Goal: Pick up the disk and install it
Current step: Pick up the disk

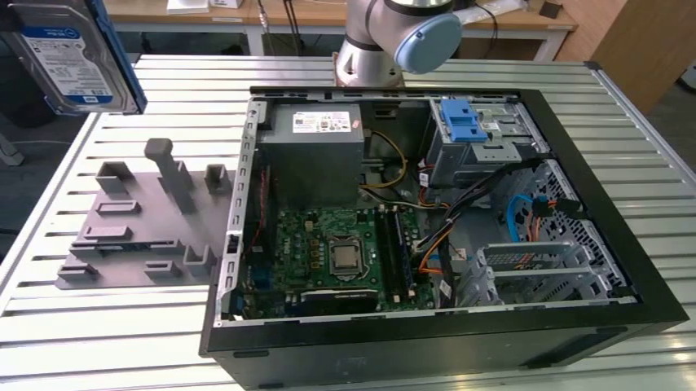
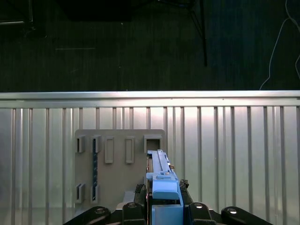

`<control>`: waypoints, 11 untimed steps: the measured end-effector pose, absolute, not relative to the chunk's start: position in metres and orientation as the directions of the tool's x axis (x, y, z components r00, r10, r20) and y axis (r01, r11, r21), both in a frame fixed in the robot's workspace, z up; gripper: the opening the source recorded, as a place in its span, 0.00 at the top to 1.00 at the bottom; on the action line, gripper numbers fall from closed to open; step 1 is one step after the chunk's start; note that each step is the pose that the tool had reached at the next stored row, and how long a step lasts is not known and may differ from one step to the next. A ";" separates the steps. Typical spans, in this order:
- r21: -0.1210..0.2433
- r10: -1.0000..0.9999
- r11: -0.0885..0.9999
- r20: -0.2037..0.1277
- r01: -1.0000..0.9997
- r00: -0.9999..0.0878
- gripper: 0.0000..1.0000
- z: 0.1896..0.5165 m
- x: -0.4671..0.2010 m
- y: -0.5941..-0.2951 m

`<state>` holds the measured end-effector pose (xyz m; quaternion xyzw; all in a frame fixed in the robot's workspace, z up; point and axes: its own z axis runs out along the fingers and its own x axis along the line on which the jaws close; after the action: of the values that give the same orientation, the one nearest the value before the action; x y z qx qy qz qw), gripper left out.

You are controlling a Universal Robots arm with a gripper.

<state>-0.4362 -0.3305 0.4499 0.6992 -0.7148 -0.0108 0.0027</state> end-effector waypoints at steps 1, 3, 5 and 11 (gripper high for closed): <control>0.019 -1.000 0.022 -0.011 -1.000 -0.022 0.63 0.450 -0.436 -0.331; 0.019 -1.000 0.022 -0.011 -1.000 -0.022 0.63 0.451 -0.436 -0.331; 0.019 -1.000 0.022 -0.011 -1.000 -0.022 0.63 0.452 -0.436 -0.331; 0.019 -1.000 0.022 -0.012 -1.000 -0.022 0.63 0.453 -0.436 -0.331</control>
<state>-0.4362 -0.3305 0.4533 0.6992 -0.7148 -0.0112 0.0023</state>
